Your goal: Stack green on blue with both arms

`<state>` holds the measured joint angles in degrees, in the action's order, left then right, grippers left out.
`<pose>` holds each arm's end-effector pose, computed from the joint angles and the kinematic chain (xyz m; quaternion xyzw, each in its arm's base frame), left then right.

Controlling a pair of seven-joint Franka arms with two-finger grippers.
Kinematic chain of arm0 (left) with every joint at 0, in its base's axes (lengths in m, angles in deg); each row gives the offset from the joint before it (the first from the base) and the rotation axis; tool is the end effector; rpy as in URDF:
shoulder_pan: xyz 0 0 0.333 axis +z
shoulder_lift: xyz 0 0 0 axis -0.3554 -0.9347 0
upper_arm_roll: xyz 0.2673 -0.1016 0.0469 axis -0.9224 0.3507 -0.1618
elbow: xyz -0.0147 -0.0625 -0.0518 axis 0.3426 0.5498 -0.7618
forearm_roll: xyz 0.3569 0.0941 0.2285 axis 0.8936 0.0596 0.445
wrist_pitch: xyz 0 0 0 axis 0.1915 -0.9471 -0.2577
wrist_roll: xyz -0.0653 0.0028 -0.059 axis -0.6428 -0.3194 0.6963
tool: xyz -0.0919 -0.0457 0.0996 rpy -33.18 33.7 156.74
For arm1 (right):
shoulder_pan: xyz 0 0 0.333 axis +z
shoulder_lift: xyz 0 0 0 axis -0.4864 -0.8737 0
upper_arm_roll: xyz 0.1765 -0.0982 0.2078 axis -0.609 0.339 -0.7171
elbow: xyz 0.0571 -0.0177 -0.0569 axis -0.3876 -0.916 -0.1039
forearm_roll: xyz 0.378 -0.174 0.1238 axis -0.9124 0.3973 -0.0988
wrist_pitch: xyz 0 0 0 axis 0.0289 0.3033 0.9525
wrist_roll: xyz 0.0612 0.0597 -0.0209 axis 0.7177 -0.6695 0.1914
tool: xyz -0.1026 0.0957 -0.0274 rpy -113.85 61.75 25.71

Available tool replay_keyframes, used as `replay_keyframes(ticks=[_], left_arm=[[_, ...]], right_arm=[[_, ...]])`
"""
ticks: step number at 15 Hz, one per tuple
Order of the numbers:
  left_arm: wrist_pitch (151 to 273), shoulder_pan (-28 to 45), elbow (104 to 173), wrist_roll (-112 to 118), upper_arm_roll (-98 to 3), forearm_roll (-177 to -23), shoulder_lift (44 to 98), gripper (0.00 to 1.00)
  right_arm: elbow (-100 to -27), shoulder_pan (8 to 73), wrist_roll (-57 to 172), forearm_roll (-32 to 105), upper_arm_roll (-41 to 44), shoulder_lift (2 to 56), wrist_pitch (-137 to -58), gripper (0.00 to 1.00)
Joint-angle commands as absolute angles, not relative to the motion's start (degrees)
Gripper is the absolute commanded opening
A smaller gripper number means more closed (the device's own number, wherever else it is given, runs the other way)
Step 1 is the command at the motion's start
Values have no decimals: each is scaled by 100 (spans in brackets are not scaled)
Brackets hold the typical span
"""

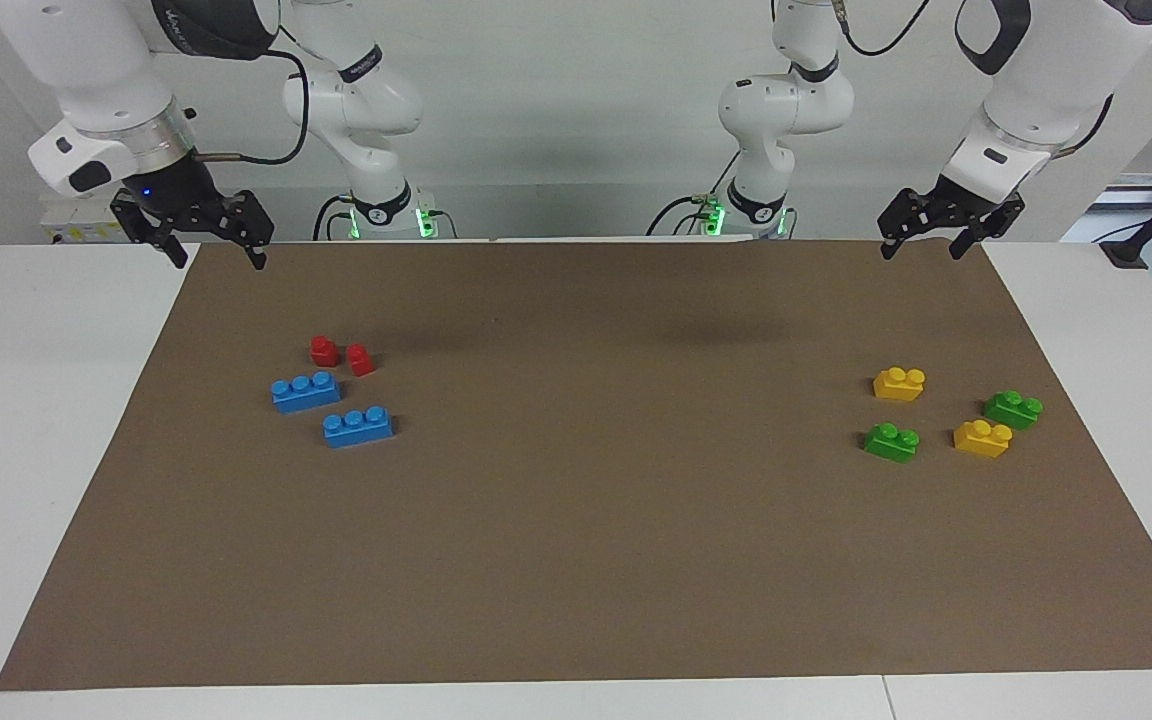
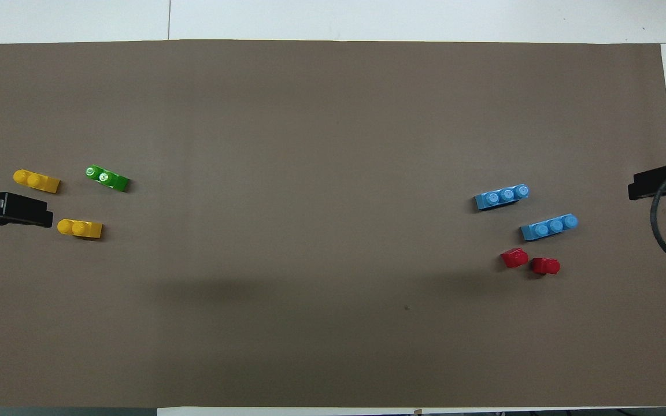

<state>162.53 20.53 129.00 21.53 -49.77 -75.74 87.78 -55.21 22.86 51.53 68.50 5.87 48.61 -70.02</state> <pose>0.5537 -0.0123 0.5421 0.9987 -0.0369 -0.0347 0.0063 0.5716 -0.0380 0.5569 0.9997 -0.0163 -0.0112 0.0129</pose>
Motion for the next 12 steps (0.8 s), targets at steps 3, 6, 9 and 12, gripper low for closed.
replay_keyframes(ticks=[3, 6, 9, 12], left_arm=[[16159, 2099, 12938, 2114, -4982, -7553, 8886, 100], [16168, 2099, 12938, 2097, -5009, -7553, 8886, 100], [16168, 2108, 12982, 2027, -5017, -7561, 8913, 100], [16221, 2117, 13026, 1826, -5018, -7553, 8939, 100]], right_arm=[[-5554, 2269, 5100, 6823, 567, 4858, -7079, 100], [-5546, 2269, 5100, 6823, 567, 4858, -7079, 100], [-5546, 2269, 5100, 6814, 558, 4858, -7079, 100], [-5546, 2269, 5100, 6814, 558, 4858, -7071, 100]])
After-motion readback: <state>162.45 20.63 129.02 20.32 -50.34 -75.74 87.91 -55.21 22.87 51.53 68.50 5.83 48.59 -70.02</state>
